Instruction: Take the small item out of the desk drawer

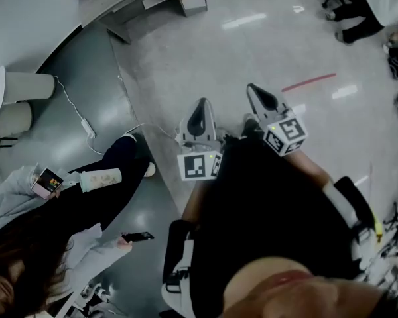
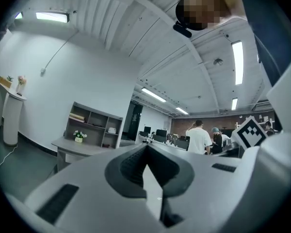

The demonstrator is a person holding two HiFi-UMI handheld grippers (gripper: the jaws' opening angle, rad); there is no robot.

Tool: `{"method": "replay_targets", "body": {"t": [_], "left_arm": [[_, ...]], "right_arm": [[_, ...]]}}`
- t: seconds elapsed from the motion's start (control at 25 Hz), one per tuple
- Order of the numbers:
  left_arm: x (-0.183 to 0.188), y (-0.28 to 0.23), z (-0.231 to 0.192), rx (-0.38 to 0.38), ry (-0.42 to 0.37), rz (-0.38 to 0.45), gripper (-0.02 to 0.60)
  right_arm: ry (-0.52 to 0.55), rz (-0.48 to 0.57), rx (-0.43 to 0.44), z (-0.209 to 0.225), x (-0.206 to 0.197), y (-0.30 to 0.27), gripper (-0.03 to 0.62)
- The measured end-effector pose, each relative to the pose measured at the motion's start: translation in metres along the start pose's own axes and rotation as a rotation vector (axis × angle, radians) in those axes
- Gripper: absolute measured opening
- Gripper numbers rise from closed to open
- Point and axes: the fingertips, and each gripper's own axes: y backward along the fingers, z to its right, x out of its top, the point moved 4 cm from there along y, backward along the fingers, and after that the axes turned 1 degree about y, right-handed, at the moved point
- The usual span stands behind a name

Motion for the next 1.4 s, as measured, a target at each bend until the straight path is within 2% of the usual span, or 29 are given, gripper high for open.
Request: {"method": "replay_targets", "body": {"t": [0.28,0.64,0.84,1.04,1.4], "left_arm": [[-0.004,0.003,-0.012,-0.027,0.026,-0.003,-0.003],[-0.010,-0.041,-0.040,-0.009,0.027,-0.020,-0.003],[-0.016,-0.091,-0.061,-0.019,-0.023,-0.057,-0.003],[-0.017,-0.156,-0.078,-0.013,-0.008,-0.084,-0.003],[0.005,-0.288,-0.101,0.068,-0.009,-0.079,-0.003]], "right_arm": [[0.004,0.005,-0.011,-0.011,-0.003,-0.016,-0.002],[-0.007,-0.003,0.002,0.010,0.001,-0.072,-0.002],[-0.004,-0.008,0.020,0.040,0.014,-0.120,-0.002],[-0.004,-0.019,0.032,0.079,0.034,-0.174,-0.002],[0.020,-0.060,0.081,0.170,0.079,-0.259,-0.002]]}}
